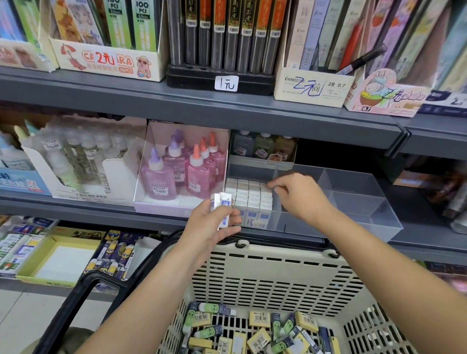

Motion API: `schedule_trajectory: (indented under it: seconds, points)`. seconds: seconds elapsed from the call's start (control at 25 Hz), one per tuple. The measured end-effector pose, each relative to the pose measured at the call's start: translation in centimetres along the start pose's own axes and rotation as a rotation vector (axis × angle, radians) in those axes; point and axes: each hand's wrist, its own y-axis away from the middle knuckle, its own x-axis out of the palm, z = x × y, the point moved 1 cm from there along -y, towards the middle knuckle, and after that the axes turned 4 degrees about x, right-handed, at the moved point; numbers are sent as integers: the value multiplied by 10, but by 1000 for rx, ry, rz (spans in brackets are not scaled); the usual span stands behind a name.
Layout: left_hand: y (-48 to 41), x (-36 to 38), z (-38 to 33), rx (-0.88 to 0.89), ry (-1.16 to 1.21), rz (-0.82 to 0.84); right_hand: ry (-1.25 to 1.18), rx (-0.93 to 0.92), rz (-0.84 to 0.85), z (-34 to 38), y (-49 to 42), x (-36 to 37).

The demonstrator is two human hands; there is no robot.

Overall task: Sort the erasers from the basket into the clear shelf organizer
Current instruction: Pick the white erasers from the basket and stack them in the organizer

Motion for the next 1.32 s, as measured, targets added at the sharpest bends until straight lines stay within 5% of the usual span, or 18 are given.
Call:
schedule_trajectory:
  seconds: [0.2,0.44,0.76,0.96,1.16,1.32]
  points:
    - [10,13,0,-94,-43,156,-520,16,140,24,33,-3]
    - [17,22,4,-28,-140,188,-585,143,50,11,39,-16]
    - [9,9,4,37,-157,96,-178,160,-90,-5,24,-31]
    - [7,8,10,44,-152,96,59,41,33,9,17,-34]
    - [11,10,15,137,-249,153,32,80,299,10,14,-11]
    - [9,11,12,135,-227,134,-34,51,181,5,20,-14]
